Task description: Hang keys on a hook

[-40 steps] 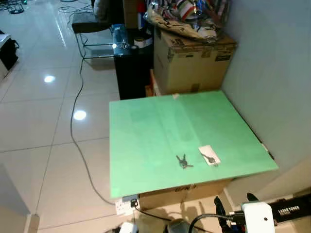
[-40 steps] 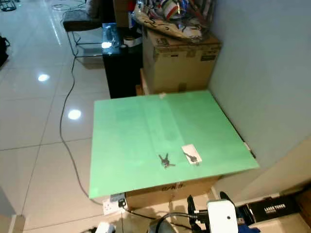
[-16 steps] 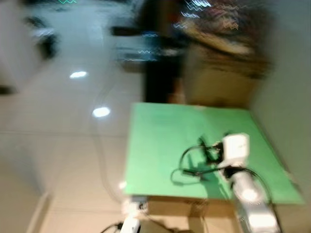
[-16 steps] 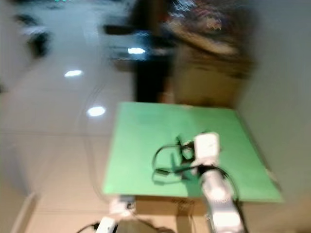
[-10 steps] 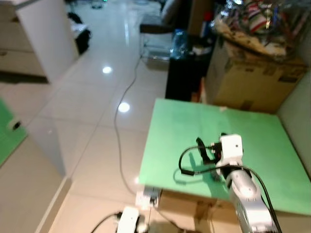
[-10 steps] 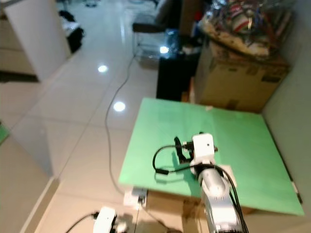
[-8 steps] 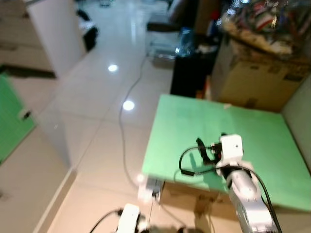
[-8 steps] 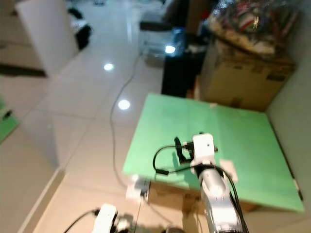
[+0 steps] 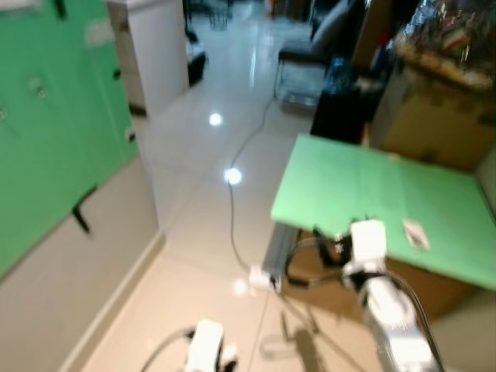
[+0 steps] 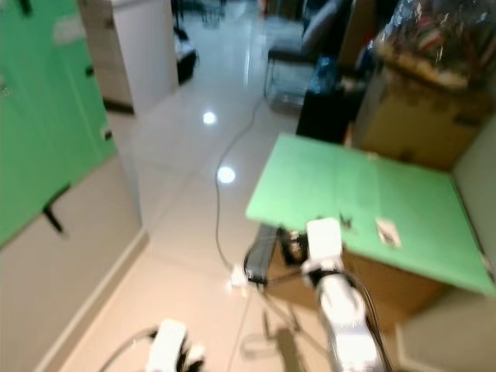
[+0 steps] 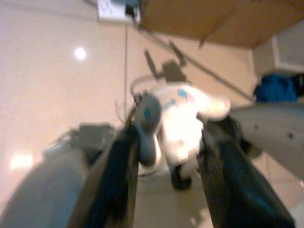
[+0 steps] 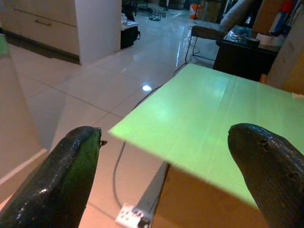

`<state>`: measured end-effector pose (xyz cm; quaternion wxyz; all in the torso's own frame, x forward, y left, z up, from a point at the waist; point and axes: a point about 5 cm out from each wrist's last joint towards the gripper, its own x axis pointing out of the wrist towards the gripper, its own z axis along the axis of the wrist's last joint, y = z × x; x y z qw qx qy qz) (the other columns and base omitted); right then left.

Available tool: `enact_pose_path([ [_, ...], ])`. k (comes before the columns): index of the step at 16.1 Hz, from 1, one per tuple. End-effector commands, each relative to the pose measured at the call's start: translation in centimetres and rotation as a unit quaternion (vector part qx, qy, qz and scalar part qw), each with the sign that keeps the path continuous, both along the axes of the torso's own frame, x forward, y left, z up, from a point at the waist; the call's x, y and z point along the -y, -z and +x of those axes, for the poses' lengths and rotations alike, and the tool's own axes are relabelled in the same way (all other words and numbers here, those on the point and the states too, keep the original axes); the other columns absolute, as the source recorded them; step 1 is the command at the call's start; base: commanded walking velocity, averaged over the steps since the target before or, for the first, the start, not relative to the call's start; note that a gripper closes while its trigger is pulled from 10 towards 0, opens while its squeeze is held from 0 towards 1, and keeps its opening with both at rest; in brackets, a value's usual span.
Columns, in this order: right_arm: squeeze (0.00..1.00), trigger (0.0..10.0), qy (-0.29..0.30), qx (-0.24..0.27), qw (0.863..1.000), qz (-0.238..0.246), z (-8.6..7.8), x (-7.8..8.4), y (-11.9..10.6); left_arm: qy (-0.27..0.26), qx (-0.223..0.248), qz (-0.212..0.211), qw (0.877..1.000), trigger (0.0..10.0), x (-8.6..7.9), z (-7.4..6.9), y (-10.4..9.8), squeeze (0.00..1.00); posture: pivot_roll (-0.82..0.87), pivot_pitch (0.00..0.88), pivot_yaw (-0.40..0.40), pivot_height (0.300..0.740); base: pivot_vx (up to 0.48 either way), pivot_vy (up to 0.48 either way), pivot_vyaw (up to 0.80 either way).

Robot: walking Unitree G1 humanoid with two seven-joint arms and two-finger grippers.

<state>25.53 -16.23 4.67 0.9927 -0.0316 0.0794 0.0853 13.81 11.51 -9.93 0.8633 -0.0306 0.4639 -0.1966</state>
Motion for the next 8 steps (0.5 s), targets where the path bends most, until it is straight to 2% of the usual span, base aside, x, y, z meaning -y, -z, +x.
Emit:
enact_pose_path([
  [1,0.0,10.0,0.009,0.009,1.0,-0.009,0.32,0.8,-0.63,-0.041,0.383,-0.089,0.919,10.0,2.56,19.6,-16.8,0.0,-0.14,0.0,0.06,0.74,-0.398,0.0,0.0],
  [8,0.0,10.0,0.009,0.009,1.0,-0.009,0.32,0.8,-0.63,-0.041,0.383,-0.089,0.919,10.0,2.56,19.6,-16.8,0.0,-0.14,0.0,0.06,0.74,-0.398,0.0,0.0],
])
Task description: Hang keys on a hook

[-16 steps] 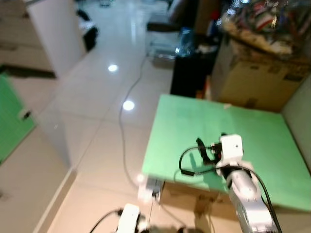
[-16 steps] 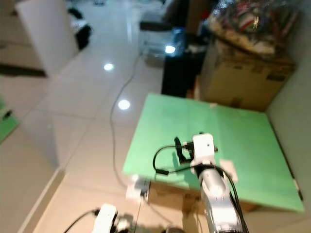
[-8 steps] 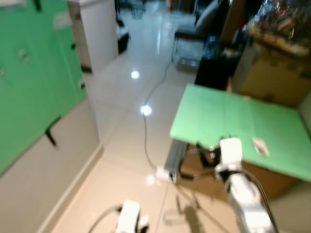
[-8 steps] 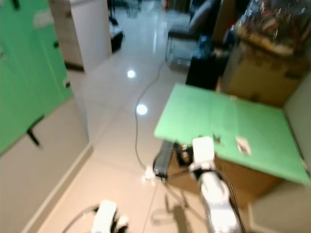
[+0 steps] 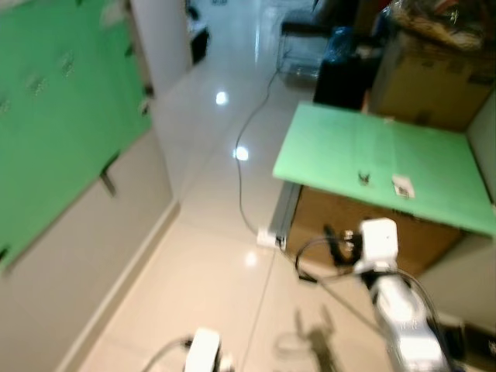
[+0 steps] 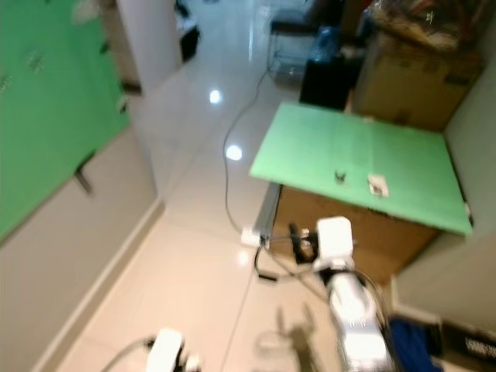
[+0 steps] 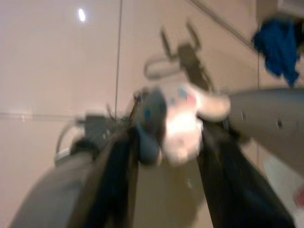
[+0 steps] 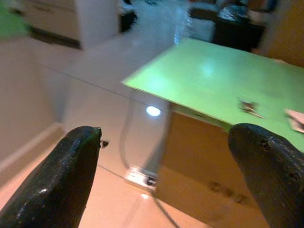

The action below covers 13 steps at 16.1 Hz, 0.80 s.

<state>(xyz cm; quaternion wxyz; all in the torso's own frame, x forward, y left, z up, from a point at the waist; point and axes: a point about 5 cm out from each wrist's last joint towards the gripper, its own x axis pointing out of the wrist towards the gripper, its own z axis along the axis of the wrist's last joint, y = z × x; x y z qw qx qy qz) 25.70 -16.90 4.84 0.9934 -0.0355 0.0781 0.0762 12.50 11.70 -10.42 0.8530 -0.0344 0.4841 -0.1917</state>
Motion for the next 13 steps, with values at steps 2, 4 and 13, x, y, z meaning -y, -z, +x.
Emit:
enact_pose_path([
  [2,0.0,10.0,0.0,0.007,1.0,-0.005,0.15,0.14,-0.46,-0.039,0.404,-0.089,0.91,10.0,2.75,20.91,-17.28,0.0,-0.14,0.0,0.06,0.74,-0.398,0.0,0.0],
  [4,0.0,10.0,0.0,0.007,1.0,-0.005,0.15,0.14,-0.46,-0.039,0.404,-0.089,0.91,10.0,2.75,20.91,-17.28,0.0,-0.14,0.0,0.06,0.74,-0.398,0.0,0.0],
  [13,0.0,10.0,0.0,0.007,1.0,-0.005,0.15,0.14,-0.46,-0.039,0.404,-0.089,0.91,10.0,2.75,20.91,-17.28,0.0,-0.14,0.0,0.06,0.74,-0.398,0.0,0.0],
])
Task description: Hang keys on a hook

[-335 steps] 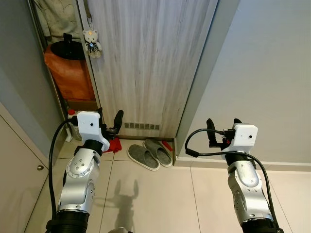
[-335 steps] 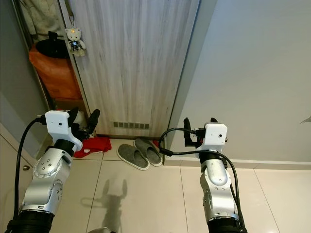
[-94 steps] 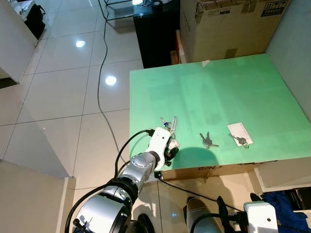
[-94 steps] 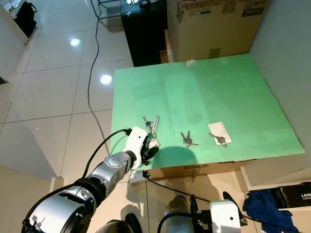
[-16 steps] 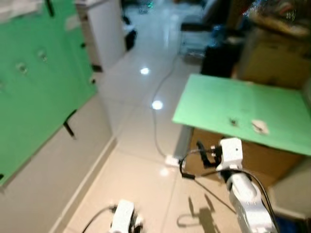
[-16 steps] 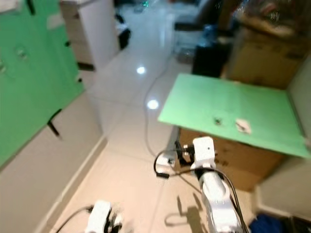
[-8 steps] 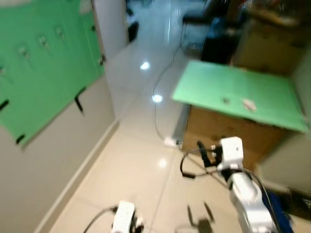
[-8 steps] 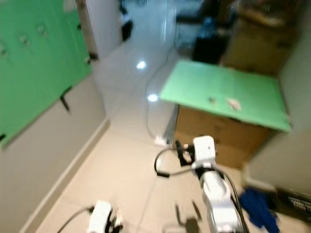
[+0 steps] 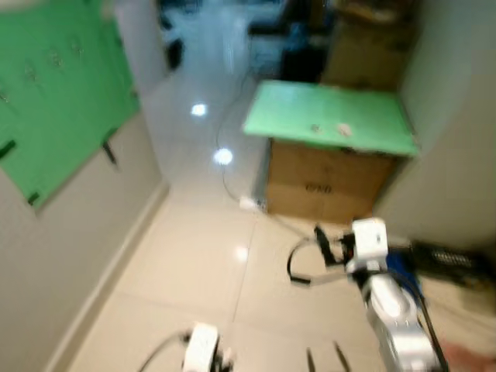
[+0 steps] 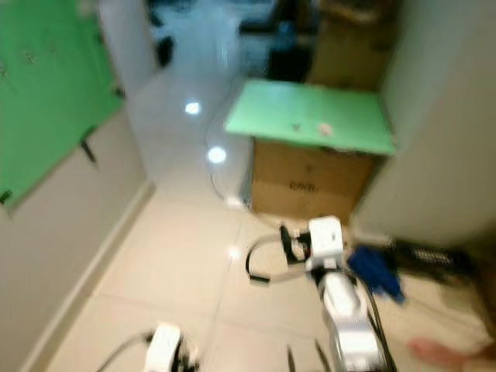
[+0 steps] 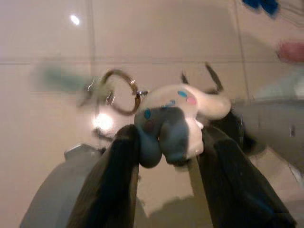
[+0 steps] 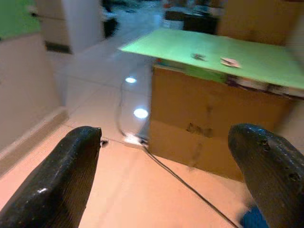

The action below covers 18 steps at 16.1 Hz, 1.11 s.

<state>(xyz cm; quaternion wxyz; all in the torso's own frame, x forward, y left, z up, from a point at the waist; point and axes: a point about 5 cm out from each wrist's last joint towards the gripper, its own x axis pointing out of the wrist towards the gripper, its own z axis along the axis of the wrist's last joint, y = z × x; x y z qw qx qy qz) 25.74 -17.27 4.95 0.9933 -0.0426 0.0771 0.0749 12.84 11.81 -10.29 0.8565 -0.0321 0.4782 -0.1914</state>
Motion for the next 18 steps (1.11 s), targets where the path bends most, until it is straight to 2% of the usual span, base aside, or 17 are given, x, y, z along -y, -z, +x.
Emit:
enact_pose_path([
  [1,0.0,10.0,-0.001,0.005,1.0,0.002,0.1,-0.2,-0.3,-0.038,0.398,-0.09,0.912,10.0,2.9,20.6,-17.2,0.0,-0.14,0.0,0.06,0.74,-0.398,0.0,0.0],
  [4,0.0,10.0,-0.001,0.005,1.0,0.002,0.1,-0.2,-0.3,-0.038,0.398,-0.09,0.912,10.0,2.9,20.6,-17.2,0.0,-0.14,0.0,0.06,0.74,-0.398,0.0,0.0],
  [5,0.0,10.0,-0.001,0.006,1.0,0.002,0.1,-0.2,-0.3,-0.037,0.397,-0.091,0.912,10.0,2.9,20.6,-17.2,0.0,-0.14,0.0,0.0,0.74,-0.398,0.0,0.0],
  [6,0.0,10.0,0.035,-0.125,0.991,0.034,0.0,0.0,4.6,-0.03,0.301,-0.036,0.952,10.0,3.3,18.8,-13.3,0.0,-0.13,0.0,0.0,0.74,0.0,0.0,0.0],
  [7,0.0,10.0,0.068,-0.289,0.952,0.076,-2.0,-1.0,9.7,-0.013,0.182,0.043,0.982,10.0,3.2,15.8,-8.9,0.0,-0.12,0.0,0.0,0.74,0.0,0.0,0.0],
  [8,0.0,10.0,0.073,-0.321,0.94,0.084,-2.6,-1.3,10.5,-0.008,0.159,0.06,0.985,10.0,3.1,15.1,-8.2,0.0,-0.12,0.0,0.0,0.74,0.0,0.0,0.0],
  [13,0.0,10.0,0.067,-0.323,0.941,0.079,-2.7,-1.4,10.6,0.003,0.164,0.051,0.985,10.0,3.3,15.0,-8.2,0.0,-0.12,0.0,0.0,0.74,0.0,0.0,0.0],
  [17,0.0,10.0,0.065,-0.331,0.938,0.079,-2.6,-1.7,10.8,0.007,0.163,0.058,0.985,10.0,3.5,14.8,-8.1,0.0,-0.11,0.0,0.0,0.74,0.444,0.0,0.0],
  [18,0.0,10.0,0.064,-0.332,0.938,0.077,-2.6,-1.7,10.8,0.003,0.16,0.065,0.985,10.0,3.5,14.8,-8.0,0.0,-0.11,0.0,0.0,0.74,0.0,0.0,0.0],
])
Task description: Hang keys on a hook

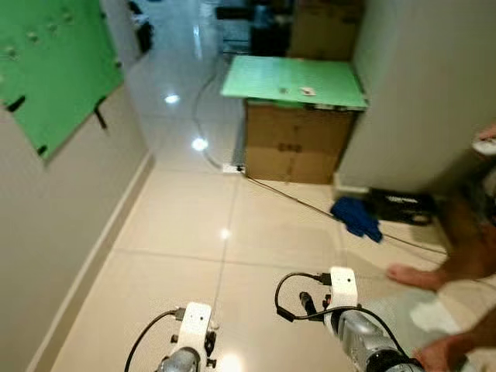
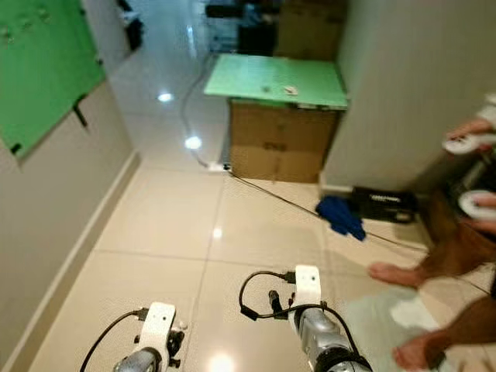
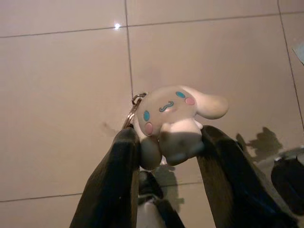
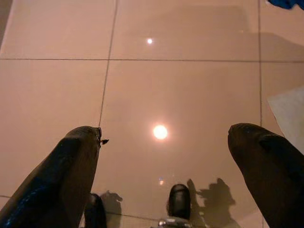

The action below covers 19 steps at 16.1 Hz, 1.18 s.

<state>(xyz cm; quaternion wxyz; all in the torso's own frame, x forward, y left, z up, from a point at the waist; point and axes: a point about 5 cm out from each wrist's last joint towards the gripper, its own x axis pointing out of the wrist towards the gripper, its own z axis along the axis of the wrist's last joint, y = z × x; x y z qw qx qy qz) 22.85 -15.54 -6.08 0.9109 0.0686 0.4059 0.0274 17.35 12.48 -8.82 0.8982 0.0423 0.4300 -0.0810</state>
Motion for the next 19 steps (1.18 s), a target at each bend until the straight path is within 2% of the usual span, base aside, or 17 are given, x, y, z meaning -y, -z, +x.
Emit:
enact_pose_path([
  [1,0.0,10.0,0.002,0.005,1.0,-0.002,0.3,0.1,-0.2,0.08,0.078,-0.03,0.993,10.0,4.1,10.1,-6.4,0.0,-0.11,0.0,0.0,0.74,0.0,0.0,0.0],
  [3,0.0,10.0,0.01,-0.008,1.0,0.004,0.0,0.1,0.1,0.069,0.07,-0.03,0.995,10.0,3.9,10.0,-6.2,0.0,-0.11,0.0,0.0,0.74,0.0,0.0,0.0],
  [4,0.0,10.0,0.006,-0.037,0.999,0.004,-0.8,0.1,0.6,0.05,0.05,-0.033,0.997,10.0,3.5,9.5,-5.7,0.0,-0.11,0.0,0.072,0.74,0.0,0.0,0.0],
  [5,0.0,10.0,-0.004,-0.061,0.998,0.0,-1.4,0.0,1.1,0.035,0.027,-0.039,0.998,10.0,3.2,9.0,-5.2,0.0,-0.11,0.0,0.071,0.74,0.0,0.0,0.0],
  [6,0.0,10.0,-0.025,-0.079,0.997,0.003,-2.2,-0.4,1.5,0.033,-0.018,-0.028,0.999,10.0,2.5,7.5,-4.0,0.0,-0.11,0.0,0.073,0.74,0.0,0.0,0.0],
  [7,0.0,10.0,-0.041,-0.101,0.994,-0.001,-3.0,-0.7,2.0,0.033,-0.08,-0.012,0.996,10.0,1.5,5.2,-2.3,0.0,-0.11,0.0,0.072,0.74,0.0,0.0,0.0],
  [10,0.0,10.0,-0.051,-0.106,0.993,-0.004,-3.1,-0.8,2.0,0.027,-0.089,-0.018,0.996,10.0,1.5,4.5,-1.9,0.0,-0.1,0.0,0.068,0.74,0.0,0.0,0.0],
  [19,0.0,10.0,-0.068,-0.11,0.991,-0.013,-2.8,-0.9,1.9,0.023,-0.083,-0.02,0.996,10.0,1.3,4.3,-1.8,0.0,-0.1,0.0,0.058,0.74,0.0,0.0,0.0],
])
